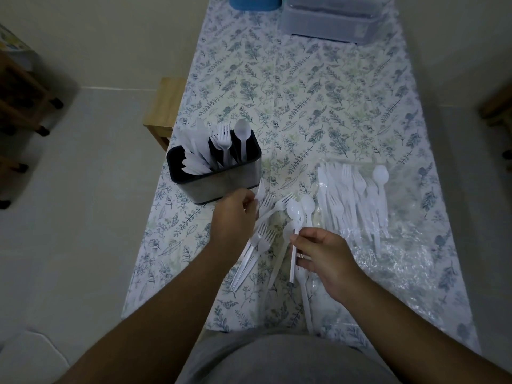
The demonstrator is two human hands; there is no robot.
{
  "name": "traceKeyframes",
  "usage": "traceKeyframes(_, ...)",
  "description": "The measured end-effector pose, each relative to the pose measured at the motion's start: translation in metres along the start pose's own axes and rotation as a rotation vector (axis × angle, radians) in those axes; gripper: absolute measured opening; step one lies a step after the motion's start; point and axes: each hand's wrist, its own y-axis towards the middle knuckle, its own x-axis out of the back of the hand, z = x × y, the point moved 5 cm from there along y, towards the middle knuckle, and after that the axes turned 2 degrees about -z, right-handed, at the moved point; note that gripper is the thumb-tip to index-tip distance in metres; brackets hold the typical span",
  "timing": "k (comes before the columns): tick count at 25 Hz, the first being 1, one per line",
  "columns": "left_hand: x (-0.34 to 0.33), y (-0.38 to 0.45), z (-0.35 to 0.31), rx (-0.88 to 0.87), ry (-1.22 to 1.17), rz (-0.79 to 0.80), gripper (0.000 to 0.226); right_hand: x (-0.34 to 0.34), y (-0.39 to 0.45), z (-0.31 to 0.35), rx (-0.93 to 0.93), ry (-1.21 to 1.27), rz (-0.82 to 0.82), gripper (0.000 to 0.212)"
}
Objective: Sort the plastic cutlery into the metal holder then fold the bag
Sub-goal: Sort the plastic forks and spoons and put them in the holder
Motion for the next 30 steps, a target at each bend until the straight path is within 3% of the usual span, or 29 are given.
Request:
traceKeyframes(4,0.007,-0.041,-0.012,0.083,-0.258,0.142,0.006,-0.019,-0.007,0.009,0.106,-0.066,0.055,0.013)
traceKeyframes(9,-0.014,-0.065,0.006,0.235,-0.502,0.229,0.012,-0.022,-0.010,0.006,0.120,-0.184,0.107,0.028)
traceKeyframes(12,-0.014,-0.072,0.010,0.147,-0.317,0.318,0.019,-0.014,-0.012,-0.007,0.055,-0.201,0.108,0.025)
traceKeyframes(15,-0.005,-0.072,0.022,0.004,0.127,0.198,0.017,-0.003,-0.011,-0.017,0.012,-0.221,0.054,0.022)
traceKeyframes(19,-0.019,-0.078,0.034,-0.009,0.361,0.241,0.019,0.002,-0.012,-0.022,-0.006,-0.196,0.049,0.032)
traceKeyframes(22,-0.020,-0.080,0.036,0.048,0.339,0.218,0.018,0.002,-0.014,-0.023,-0.001,-0.205,0.070,0.034)
traceKeyframes(25,-0.014,-0.087,0.033,0.132,0.130,0.189,0.010,0.001,-0.018,-0.021,0.019,-0.220,0.090,0.025)
traceKeyframes(30,-0.014,-0.109,-0.002,-0.049,-0.071,0.193,0.029,-0.009,-0.020,-0.024,0.047,-0.151,0.104,0.010)
